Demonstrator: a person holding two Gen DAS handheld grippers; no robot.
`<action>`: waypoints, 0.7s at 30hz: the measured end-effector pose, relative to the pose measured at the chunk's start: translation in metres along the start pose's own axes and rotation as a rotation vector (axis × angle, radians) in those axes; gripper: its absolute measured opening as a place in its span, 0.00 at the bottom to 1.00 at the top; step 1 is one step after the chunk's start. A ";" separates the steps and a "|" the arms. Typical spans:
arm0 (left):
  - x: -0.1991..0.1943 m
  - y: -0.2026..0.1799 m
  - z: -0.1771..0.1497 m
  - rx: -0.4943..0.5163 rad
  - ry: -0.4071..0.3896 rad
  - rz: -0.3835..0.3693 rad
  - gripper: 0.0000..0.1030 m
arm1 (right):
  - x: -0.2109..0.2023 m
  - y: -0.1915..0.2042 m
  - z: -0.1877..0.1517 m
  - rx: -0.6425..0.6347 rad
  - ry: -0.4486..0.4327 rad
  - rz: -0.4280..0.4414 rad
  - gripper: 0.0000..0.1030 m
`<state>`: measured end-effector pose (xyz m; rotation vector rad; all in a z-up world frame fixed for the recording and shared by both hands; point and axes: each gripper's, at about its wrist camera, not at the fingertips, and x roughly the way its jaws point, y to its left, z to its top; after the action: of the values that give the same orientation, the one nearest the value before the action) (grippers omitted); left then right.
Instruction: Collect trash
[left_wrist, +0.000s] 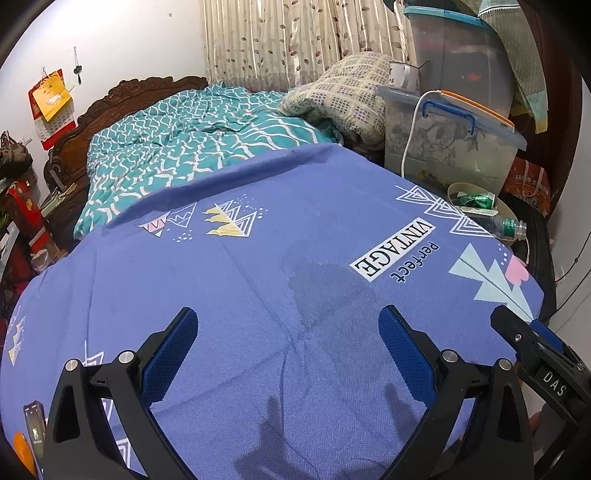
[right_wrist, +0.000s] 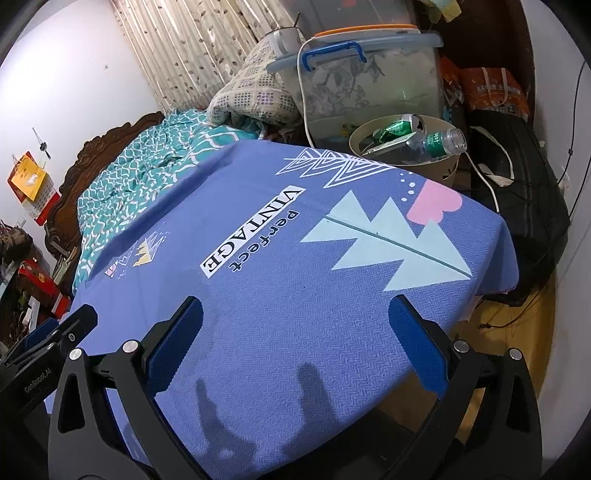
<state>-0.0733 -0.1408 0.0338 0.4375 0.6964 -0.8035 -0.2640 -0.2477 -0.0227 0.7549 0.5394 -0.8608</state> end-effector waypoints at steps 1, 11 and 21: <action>0.000 0.001 0.000 -0.004 0.001 -0.001 0.92 | 0.000 0.000 0.000 0.000 -0.001 0.001 0.97; 0.000 0.004 0.000 -0.012 0.002 -0.004 0.92 | 0.000 0.005 -0.005 -0.005 0.009 0.005 0.97; -0.002 0.008 -0.004 -0.022 -0.001 -0.015 0.92 | -0.006 0.009 -0.002 -0.013 0.005 0.001 0.97</action>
<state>-0.0694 -0.1325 0.0329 0.4128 0.7078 -0.8095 -0.2601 -0.2397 -0.0169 0.7453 0.5481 -0.8538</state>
